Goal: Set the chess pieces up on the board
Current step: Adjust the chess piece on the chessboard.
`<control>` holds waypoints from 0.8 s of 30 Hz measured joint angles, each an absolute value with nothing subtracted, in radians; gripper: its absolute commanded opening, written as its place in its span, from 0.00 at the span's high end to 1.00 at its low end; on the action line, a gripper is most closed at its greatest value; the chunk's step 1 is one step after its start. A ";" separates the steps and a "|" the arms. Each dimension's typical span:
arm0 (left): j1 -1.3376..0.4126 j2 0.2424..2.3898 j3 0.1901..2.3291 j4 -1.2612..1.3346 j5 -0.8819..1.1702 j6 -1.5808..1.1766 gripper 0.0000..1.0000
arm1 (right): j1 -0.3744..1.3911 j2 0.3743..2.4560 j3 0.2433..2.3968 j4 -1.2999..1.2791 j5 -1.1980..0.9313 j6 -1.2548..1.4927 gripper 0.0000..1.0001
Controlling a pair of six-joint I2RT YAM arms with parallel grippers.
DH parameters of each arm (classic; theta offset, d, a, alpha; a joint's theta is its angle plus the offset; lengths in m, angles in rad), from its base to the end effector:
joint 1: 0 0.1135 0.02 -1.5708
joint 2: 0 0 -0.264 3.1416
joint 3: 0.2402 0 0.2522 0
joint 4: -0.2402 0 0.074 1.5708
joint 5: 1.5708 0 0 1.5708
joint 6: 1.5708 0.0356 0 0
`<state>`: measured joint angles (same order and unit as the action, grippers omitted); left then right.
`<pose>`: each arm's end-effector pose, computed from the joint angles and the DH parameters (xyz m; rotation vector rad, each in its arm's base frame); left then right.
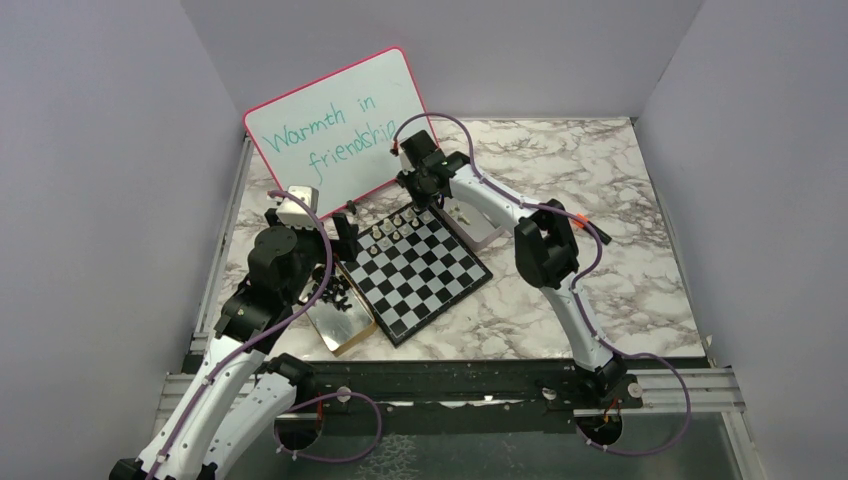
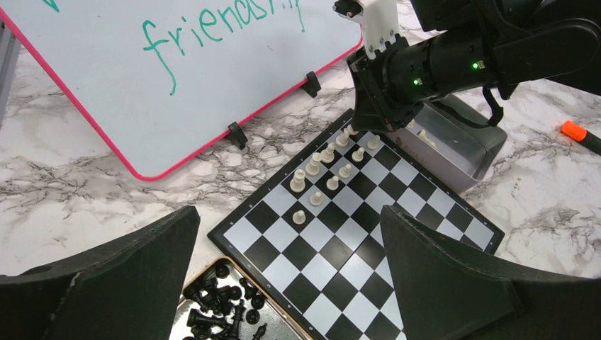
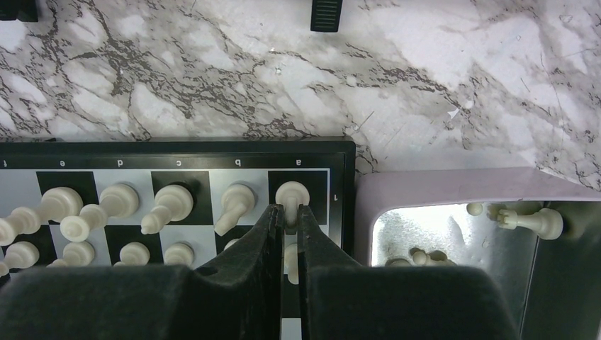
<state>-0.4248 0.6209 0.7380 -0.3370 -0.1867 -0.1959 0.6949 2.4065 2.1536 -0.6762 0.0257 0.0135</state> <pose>0.1375 -0.0549 0.3315 0.0711 1.7939 -0.2784 0.4105 0.3410 0.1996 -0.8315 2.3776 0.2600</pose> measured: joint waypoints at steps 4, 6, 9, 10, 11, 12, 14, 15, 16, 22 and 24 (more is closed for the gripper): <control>-0.425 0.621 0.738 -0.337 -0.186 -0.196 0.01 | 0.695 2.407 2.156 -0.685 0.026 0.020 0.87; -0.425 0.622 0.738 -0.337 -0.186 -0.196 0.01 | 0.695 2.407 2.156 -0.685 0.026 0.022 0.83; -0.425 0.624 0.738 -0.337 -0.184 -0.196 0.01 | 0.695 2.407 2.156 -0.685 0.026 0.027 0.78; -0.425 0.624 0.738 -0.337 -0.184 -0.196 0.01 | 0.695 2.407 2.156 -0.686 0.026 0.027 0.76; -0.425 0.625 0.738 -0.337 -0.184 -0.196 0.01 | 0.695 2.407 2.156 -0.686 0.026 0.028 0.75; -0.425 0.625 0.738 -0.337 -0.184 -0.196 0.01 | 0.695 2.407 2.156 -0.686 0.026 0.028 0.74; -0.425 0.626 0.738 -0.337 -0.183 -0.196 0.01 | 0.695 2.407 2.156 -0.686 0.026 0.028 0.72; -0.425 0.626 0.738 -0.337 -0.183 -0.196 0.01 | 0.695 2.407 2.156 -0.685 0.025 0.028 0.71; -0.425 0.626 0.738 -0.337 -0.183 -0.196 0.01 | 0.695 2.407 2.156 -0.685 0.025 0.028 0.70; -0.425 0.626 0.738 -0.337 -0.183 -0.196 0.01 | 0.695 2.406 2.156 -0.682 0.023 0.028 0.65; -0.425 0.628 0.738 -0.336 -0.183 -0.196 0.01 | 0.695 2.402 2.156 -0.682 0.025 0.029 0.65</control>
